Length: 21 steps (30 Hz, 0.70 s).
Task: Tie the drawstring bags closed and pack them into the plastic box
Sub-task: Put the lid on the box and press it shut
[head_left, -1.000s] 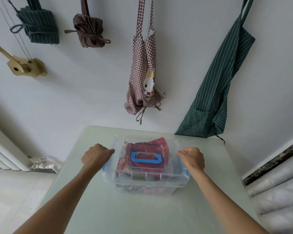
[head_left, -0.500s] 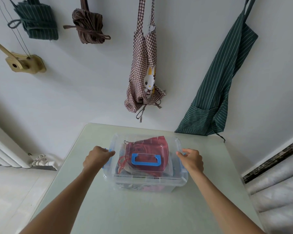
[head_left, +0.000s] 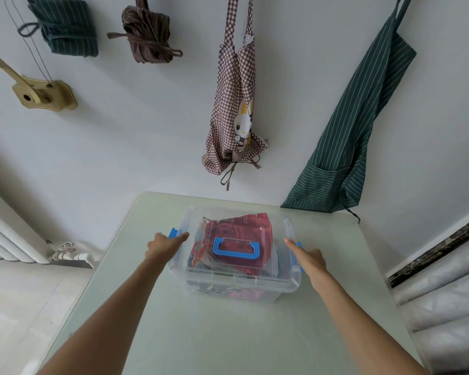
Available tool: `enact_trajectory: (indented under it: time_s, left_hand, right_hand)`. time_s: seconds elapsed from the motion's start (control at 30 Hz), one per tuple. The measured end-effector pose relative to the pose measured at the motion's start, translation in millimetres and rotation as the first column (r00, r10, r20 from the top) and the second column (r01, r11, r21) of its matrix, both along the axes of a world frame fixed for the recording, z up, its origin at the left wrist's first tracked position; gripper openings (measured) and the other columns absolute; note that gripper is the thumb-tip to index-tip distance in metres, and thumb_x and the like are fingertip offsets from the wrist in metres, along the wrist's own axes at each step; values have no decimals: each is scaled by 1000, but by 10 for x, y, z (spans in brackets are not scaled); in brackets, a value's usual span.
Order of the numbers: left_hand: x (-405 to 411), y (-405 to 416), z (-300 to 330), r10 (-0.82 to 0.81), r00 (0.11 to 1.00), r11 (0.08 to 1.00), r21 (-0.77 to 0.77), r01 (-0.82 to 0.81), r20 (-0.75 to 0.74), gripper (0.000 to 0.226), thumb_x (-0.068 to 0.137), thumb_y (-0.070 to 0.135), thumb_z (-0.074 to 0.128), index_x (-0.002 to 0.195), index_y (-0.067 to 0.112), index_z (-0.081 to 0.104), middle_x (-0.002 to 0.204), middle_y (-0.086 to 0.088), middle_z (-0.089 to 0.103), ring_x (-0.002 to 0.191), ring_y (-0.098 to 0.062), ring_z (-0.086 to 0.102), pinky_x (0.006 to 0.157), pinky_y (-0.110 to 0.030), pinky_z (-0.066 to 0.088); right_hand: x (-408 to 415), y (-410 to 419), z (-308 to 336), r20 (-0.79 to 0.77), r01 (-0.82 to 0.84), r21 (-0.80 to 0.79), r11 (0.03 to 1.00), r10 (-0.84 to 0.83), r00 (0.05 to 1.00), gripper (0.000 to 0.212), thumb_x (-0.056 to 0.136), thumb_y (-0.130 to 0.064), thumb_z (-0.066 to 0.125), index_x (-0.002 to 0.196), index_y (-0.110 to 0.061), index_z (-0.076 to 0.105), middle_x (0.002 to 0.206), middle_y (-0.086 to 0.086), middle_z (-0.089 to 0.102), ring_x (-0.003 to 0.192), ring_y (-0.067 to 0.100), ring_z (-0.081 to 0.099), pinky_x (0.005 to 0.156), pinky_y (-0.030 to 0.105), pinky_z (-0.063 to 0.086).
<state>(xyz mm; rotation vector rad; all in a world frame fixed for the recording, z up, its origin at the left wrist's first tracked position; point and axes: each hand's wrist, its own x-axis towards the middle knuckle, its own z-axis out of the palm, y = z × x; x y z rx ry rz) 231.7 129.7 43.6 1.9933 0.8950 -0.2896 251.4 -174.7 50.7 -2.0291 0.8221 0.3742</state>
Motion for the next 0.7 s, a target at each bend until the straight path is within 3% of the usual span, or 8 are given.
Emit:
enact_trajectory:
  time_s: [0.07, 0.13, 0.17, 0.27, 0.3, 0.37, 0.53, 0.7]
  left_hand:
    - [-20, 18, -8, 35, 997, 956, -288, -52, -64, 74, 82, 53, 63, 132, 3, 42, 128, -17, 52, 115, -36, 54, 97, -42, 44]
    - [-26, 68, -11, 38, 997, 929, -365, -60, -67, 71, 78, 53, 68, 124, 3, 46, 117, -15, 57, 102, -34, 59, 88, -43, 50]
    - [-24, 77, 1, 67, 997, 936, -343, -75, -33, 64, 78, 48, 70, 117, 2, 48, 112, -15, 58, 96, -33, 60, 85, -43, 51]
    - [13, 61, -15, 39, 999, 996, 84, -40, 14, 54, 74, 50, 72, 97, 4, 58, 96, -12, 64, 85, -30, 62, 77, -37, 54]
    - [5, 27, 19, -11, 1000, 969, 248, 7, 15, 51, 75, 52, 70, 94, 5, 61, 91, -10, 65, 82, -29, 62, 72, -33, 51]
    - [-12, -43, 49, -75, 997, 914, 400, 66, 6, 40, 80, 45, 64, 91, 7, 62, 87, -9, 65, 80, -29, 61, 69, -31, 47]
    - [-23, -68, -24, -139, 990, 866, 488, 110, 24, 31, 87, 37, 58, 96, 10, 69, 84, -7, 68, 75, -26, 62, 65, -29, 47]
    - [-51, -135, -53, -98, 992, 868, 494, 50, 73, 33, 88, 39, 59, 99, 9, 70, 83, -6, 67, 75, -26, 61, 65, -31, 47]
  right_hand:
    - [-58, -10, 16, -148, 51, 308, 950, -5, 989, 69, 75, -63, 64, 120, -12, 50, 117, 12, 57, 106, 30, 56, 90, 39, 46]
    - [-65, -2, 17, -110, 23, 292, 956, 10, 994, 68, 74, -64, 64, 112, -8, 53, 109, 11, 61, 98, 29, 60, 88, 42, 51]
    - [-52, 12, 17, -36, 10, 184, 983, -3, 999, 66, 76, -61, 63, 107, -4, 52, 105, 12, 61, 93, 29, 60, 86, 41, 52]
    - [-76, 135, 108, 66, -101, -225, 969, 119, 991, 52, 89, -51, 51, 104, -1, 54, 106, 14, 61, 85, 29, 56, 76, 33, 48]
    - [-98, 184, 133, 56, -149, -290, 945, 173, 983, 49, 94, -46, 46, 111, 0, 54, 111, 15, 61, 89, 30, 57, 75, 32, 44]
    - [-150, 254, 135, 12, -231, -338, 912, 250, 968, 43, 98, -34, 38, 122, 0, 49, 120, 16, 58, 104, 33, 58, 78, 32, 42]
    - [-246, 259, 95, 57, -307, -477, 823, 378, 924, 34, 101, -27, 33, 120, -3, 49, 111, 14, 62, 98, 29, 62, 75, 32, 45]
    - [-268, 262, 51, 139, -251, -520, 816, 371, 918, 37, 102, -28, 31, 128, -5, 45, 114, 15, 62, 102, 31, 62, 80, 36, 47]
